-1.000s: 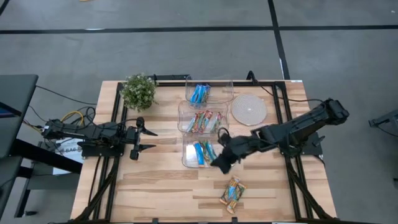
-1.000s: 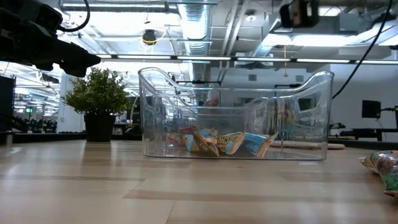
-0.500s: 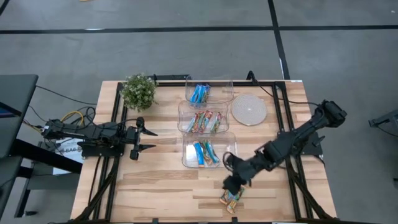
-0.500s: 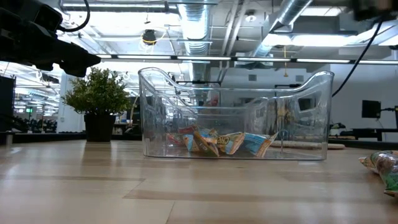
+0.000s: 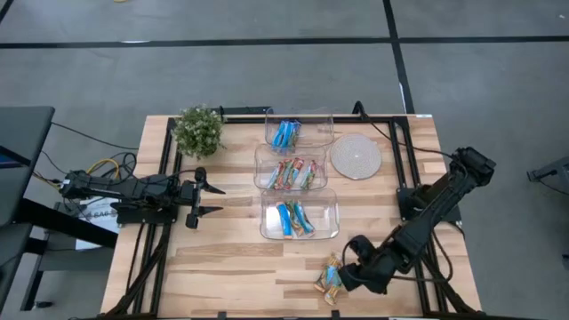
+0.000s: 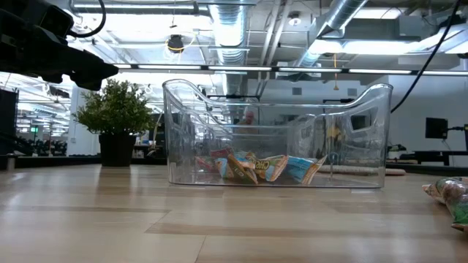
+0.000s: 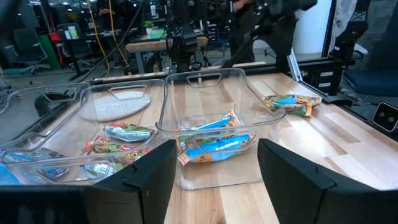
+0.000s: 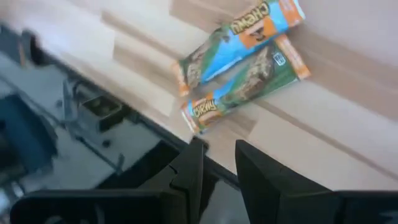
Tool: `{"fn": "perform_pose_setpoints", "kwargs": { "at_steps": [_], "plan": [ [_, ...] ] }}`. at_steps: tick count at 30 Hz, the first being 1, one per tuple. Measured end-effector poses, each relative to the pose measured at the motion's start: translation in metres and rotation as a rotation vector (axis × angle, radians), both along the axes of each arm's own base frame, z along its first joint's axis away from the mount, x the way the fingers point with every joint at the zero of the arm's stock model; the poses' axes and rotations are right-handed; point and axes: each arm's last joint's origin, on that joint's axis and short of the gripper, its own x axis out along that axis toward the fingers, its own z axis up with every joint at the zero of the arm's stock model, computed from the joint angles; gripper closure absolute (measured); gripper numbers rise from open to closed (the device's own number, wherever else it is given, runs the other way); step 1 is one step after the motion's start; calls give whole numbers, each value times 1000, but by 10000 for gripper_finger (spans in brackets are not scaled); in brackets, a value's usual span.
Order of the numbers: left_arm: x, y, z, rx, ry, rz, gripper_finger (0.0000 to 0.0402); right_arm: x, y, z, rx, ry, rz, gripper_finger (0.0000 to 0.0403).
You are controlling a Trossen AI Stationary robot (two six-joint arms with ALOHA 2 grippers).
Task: Pick and place Granola Bars by type
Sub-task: Put the yellow granola bar into the bottom transparent bin
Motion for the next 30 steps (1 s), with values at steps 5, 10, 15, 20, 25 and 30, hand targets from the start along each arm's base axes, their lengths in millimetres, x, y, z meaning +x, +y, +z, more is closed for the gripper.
{"fn": "perform_pose_setpoints", "kwargs": {
  "at_steps": [5, 10, 15, 20, 25, 30],
  "plan": [
    [0, 0, 0, 0, 2, -1, 182, 5, 8, -25, -10, 111, -126, 316],
    [0, 0, 0, 0, 2, -2, 182, 20, 20, -49, 58, 154, -138, 313],
    [0, 0, 0, 0, 3, -2, 182, 36, 23, -60, 115, 131, -181, 281],
    [0, 0, 0, 0, 3, -2, 182, 43, 16, -65, 117, 156, -214, 218],
    [0, 0, 0, 0, 3, -2, 182, 42, 10, -67, 104, 223, -289, 161],
    [0, 0, 0, 0, 3, -2, 182, 43, 10, -71, 135, 280, -306, 141]
  ]
}}
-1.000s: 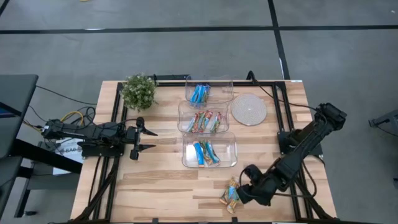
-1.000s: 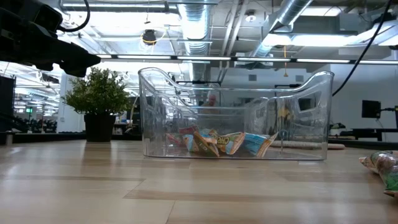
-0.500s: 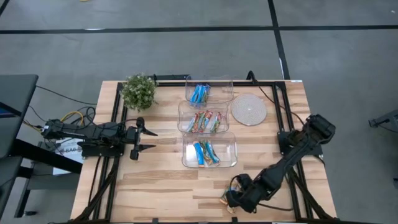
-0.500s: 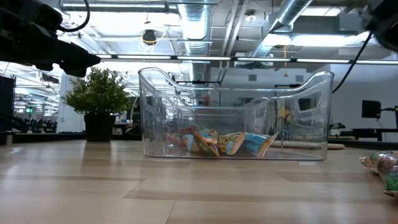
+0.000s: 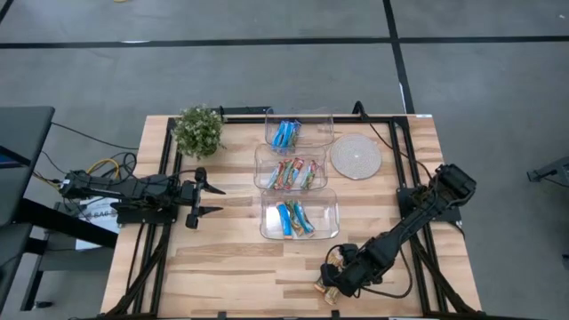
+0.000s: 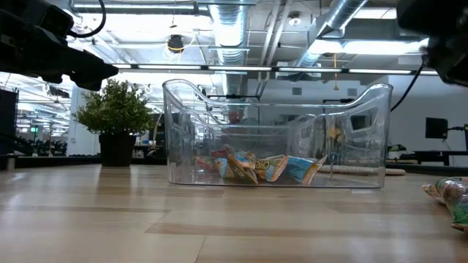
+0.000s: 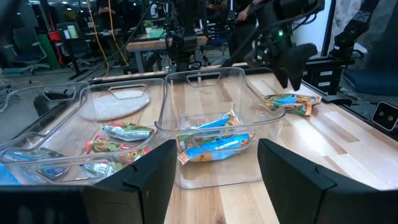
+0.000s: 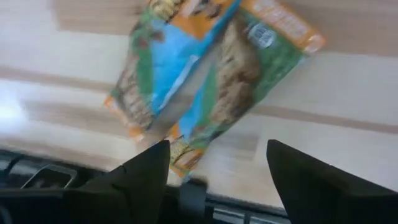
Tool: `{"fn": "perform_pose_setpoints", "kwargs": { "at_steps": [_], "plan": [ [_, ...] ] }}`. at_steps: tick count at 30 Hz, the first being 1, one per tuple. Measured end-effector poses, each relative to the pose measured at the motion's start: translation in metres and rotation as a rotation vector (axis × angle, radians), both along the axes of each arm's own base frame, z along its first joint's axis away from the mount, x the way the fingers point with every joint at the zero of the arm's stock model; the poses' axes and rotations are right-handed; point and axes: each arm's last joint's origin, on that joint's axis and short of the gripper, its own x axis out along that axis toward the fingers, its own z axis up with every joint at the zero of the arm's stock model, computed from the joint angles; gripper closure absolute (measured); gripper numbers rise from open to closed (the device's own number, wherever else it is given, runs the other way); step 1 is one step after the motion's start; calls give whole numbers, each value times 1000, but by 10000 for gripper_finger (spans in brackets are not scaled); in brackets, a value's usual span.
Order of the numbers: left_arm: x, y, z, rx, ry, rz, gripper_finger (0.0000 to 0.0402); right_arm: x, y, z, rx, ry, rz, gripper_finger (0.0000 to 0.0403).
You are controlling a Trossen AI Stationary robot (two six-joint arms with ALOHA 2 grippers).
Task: Pick and place Granola Bars by type
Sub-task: Put the yellow granola bar into the bottom transparent bin
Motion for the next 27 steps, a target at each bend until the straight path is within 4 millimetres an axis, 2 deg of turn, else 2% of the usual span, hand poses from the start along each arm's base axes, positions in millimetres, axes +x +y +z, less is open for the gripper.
{"fn": "perform_pose_setpoints", "kwargs": {
  "at_steps": [4, 12, 18, 22, 27],
  "plan": [
    [0, 0, 0, 0, 0, 1, 182, 4, 2, -7, 12, 12, -4, 142],
    [0, 0, 0, 0, 0, 0, 182, 14, 4, -37, 32, 78, 8, 142],
    [0, 0, 0, 0, 5, -1, 182, 18, 2, -42, 49, 91, 22, 148],
    [0, 0, 0, 1, 6, -1, 182, 17, 2, -42, 43, 98, 28, 178],
    [0, 0, -1, 1, 6, -1, 182, 15, 2, -43, 38, 113, 35, 250]
  ]
}}
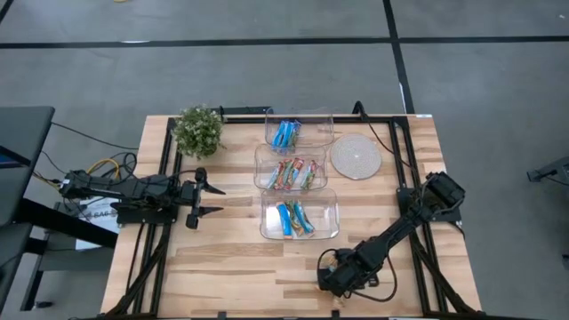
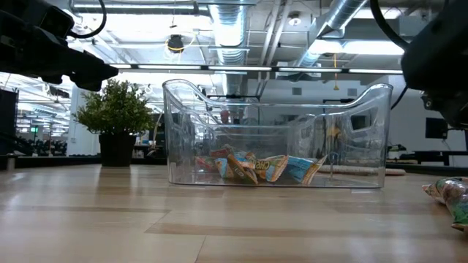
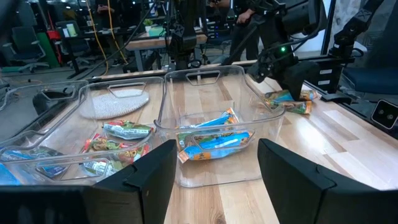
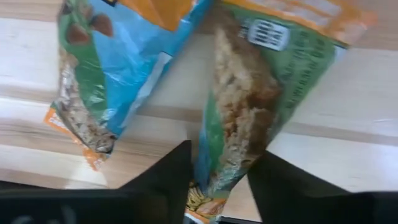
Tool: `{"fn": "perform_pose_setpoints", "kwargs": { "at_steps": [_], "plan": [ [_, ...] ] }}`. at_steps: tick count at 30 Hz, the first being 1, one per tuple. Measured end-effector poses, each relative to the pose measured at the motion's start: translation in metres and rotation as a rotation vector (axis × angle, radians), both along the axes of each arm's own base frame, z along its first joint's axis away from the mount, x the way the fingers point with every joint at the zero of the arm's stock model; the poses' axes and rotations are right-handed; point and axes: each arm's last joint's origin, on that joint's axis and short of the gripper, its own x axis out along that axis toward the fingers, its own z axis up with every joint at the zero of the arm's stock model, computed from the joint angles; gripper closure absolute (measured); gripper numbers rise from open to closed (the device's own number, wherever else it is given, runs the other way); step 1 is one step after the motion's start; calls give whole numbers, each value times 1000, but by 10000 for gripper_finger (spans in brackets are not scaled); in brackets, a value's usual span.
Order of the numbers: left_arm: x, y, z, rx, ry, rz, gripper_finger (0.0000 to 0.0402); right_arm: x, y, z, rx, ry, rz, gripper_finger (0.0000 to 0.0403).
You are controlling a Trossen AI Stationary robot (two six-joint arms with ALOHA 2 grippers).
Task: Pick and place Granola Bars by type
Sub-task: Put the yellow granola bar into the bottom transparent bin
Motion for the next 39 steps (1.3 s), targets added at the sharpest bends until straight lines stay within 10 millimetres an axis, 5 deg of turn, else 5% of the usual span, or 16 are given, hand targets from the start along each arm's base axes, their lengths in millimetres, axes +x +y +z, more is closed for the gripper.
{"fn": "perform_pose_setpoints", "kwargs": {
  "at_steps": [11, 24, 39],
  "plan": [
    [0, 0, 0, 0, 0, 0, 182, -6, 6, 6, -11, -38, 28, 372],
    [0, 0, 0, 0, 0, -1, 182, -11, 6, 72, -47, -457, 160, 384],
    [0, 0, 0, 0, 0, 0, 182, 11, -65, 149, -255, -875, 199, 383]
  ]
}}
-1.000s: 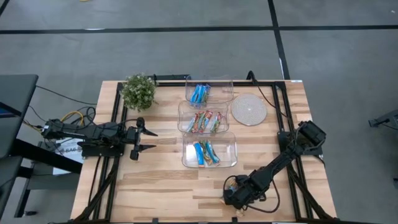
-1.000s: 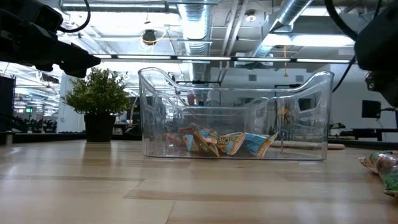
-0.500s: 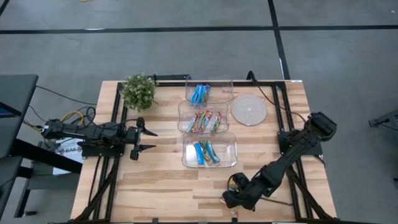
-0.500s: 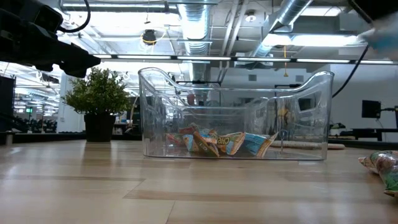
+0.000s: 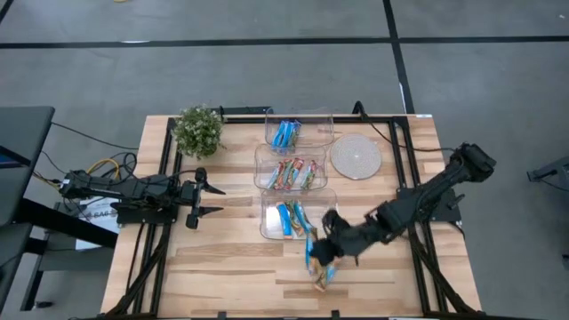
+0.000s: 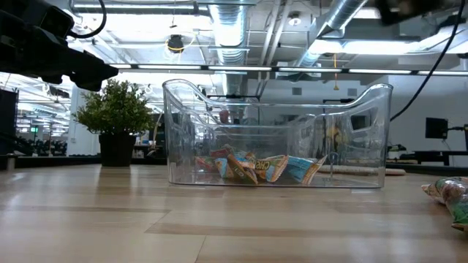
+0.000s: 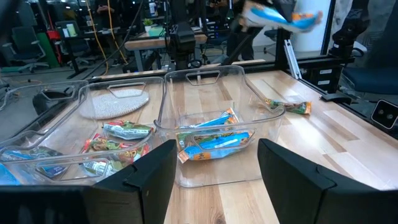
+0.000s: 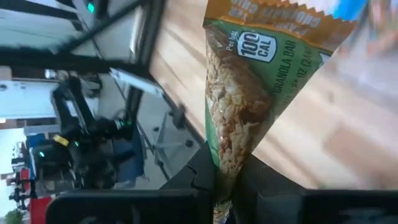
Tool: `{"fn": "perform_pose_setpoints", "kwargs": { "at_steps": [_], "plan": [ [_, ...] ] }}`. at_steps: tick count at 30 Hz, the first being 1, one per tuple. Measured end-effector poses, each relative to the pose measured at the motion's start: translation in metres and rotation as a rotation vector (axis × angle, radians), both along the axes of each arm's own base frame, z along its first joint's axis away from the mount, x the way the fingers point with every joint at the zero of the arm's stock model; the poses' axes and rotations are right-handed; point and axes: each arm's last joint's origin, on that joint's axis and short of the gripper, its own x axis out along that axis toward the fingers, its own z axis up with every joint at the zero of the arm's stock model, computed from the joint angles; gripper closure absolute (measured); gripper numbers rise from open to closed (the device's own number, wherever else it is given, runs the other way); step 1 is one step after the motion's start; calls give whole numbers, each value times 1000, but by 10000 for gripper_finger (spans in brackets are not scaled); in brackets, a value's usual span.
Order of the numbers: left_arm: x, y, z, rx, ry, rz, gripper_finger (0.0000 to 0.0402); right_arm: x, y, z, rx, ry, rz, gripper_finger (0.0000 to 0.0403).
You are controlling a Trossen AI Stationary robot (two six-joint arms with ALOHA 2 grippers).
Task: Pick and place Granola Bars by type
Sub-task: Put the yellow granola bar into the bottom transparent bin
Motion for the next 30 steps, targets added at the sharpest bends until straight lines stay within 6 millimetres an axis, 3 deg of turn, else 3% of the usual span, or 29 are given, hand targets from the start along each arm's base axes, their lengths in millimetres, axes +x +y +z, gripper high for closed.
{"fn": "perform_pose_setpoints", "kwargs": {
  "at_steps": [11, 22, 30],
  "plan": [
    [0, 0, 0, 0, 0, 0, 182, 21, -66, 32, -109, -204, -24, 386],
    [0, 0, 0, 0, 0, 0, 182, 29, -89, 27, -166, -186, 0, 386],
    [0, 0, 0, 0, 0, 0, 182, 22, -109, 11, -228, 8, 2, 388]
  ]
}}
